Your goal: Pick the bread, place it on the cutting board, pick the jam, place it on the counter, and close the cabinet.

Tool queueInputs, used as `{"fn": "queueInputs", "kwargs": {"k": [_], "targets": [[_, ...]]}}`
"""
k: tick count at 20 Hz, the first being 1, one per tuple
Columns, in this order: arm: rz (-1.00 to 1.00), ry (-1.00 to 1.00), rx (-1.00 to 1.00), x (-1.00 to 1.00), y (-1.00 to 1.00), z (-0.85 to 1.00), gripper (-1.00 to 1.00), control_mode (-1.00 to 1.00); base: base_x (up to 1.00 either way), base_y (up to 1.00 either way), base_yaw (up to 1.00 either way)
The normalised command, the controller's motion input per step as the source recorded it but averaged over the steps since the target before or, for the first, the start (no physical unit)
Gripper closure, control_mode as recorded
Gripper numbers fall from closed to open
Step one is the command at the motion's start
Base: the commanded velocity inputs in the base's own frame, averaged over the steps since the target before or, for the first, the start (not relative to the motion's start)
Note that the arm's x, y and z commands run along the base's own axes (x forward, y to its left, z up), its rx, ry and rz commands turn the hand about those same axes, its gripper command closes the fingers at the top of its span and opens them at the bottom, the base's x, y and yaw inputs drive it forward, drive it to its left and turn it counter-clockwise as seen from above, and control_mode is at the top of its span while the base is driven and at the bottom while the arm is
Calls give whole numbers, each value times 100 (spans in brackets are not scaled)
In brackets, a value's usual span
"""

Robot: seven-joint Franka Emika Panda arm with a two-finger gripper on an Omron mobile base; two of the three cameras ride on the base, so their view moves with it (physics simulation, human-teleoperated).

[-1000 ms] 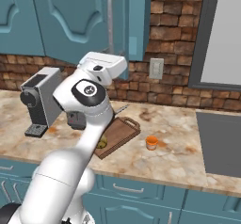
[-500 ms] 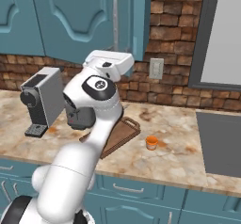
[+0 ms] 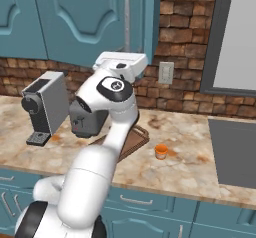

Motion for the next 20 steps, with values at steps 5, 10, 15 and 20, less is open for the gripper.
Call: {"fn": "queueInputs", "kwargs": {"k": [5, 10, 15, 20], "targets": [[4, 0, 0, 31, -4, -10, -100, -100, 0, 0, 0], [4, 0, 0, 30, -2, -13, -100, -100, 0, 0, 0], [4, 0, 0, 32, 0, -14, -100, -100, 0, 0, 0], [4, 0, 0, 30, 0, -14, -100, -100, 0, 0, 0]]}}
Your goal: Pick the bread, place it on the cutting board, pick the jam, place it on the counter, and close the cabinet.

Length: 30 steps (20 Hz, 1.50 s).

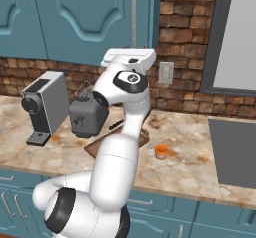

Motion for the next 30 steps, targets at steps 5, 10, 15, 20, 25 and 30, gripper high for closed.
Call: {"fn": "queueInputs", "kwargs": {"k": [5, 10, 15, 20, 25, 30], "targets": [[3, 0, 0, 26, 0, -12, -100, -100, 0, 0, 0], [0, 0, 0, 25, 0, -9, -100, -100, 0, 0, 0], [0, 0, 0, 27, 0, -9, -100, -100, 0, 0, 0], [0, 0, 0, 28, 0, -7, -100, -100, 0, 0, 0], [0, 0, 0, 29, 0, -7, -100, -100, 0, 0, 0], [0, 0, 0, 28, 0, -8, -100, -100, 0, 0, 0]]}}
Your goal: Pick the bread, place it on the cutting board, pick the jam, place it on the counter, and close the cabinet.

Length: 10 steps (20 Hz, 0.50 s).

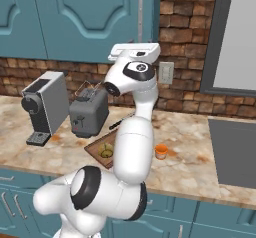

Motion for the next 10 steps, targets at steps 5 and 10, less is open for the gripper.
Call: {"fn": "queueInputs", "kwargs": {"k": [5, 10], "targets": [[0, 0, 0, 26, 0, -7, -100, -100, 0, 0, 0], [0, 0, 0, 25, 0, -7, -100, -100, 0, 0, 0]]}}
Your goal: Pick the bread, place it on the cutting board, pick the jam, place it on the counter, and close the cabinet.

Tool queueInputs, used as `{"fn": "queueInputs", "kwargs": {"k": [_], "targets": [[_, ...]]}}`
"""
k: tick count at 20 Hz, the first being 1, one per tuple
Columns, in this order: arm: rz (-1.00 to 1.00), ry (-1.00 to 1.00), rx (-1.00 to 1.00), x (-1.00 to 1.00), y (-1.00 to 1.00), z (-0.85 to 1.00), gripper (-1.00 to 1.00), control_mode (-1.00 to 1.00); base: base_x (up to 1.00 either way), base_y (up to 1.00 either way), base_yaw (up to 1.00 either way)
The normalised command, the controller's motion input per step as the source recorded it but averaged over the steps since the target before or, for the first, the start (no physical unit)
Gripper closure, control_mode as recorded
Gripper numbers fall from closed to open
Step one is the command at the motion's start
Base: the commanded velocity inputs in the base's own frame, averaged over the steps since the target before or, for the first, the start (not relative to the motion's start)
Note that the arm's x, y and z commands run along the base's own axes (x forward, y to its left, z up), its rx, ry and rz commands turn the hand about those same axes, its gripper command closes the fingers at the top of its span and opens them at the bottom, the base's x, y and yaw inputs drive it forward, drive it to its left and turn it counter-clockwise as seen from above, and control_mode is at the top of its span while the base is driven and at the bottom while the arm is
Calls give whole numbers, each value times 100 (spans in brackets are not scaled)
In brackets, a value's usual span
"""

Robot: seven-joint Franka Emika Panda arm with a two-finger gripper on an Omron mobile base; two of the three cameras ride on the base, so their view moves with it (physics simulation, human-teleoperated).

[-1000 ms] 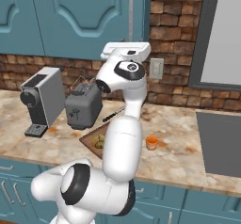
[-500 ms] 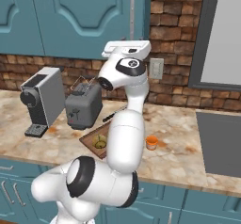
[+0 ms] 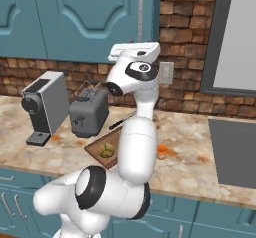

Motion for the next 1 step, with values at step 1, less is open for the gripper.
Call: {"fn": "queueInputs", "kwargs": {"k": [1], "targets": [[0, 0, 0, 21, 0, -6, -100, -100, 0, 0, 0]]}}
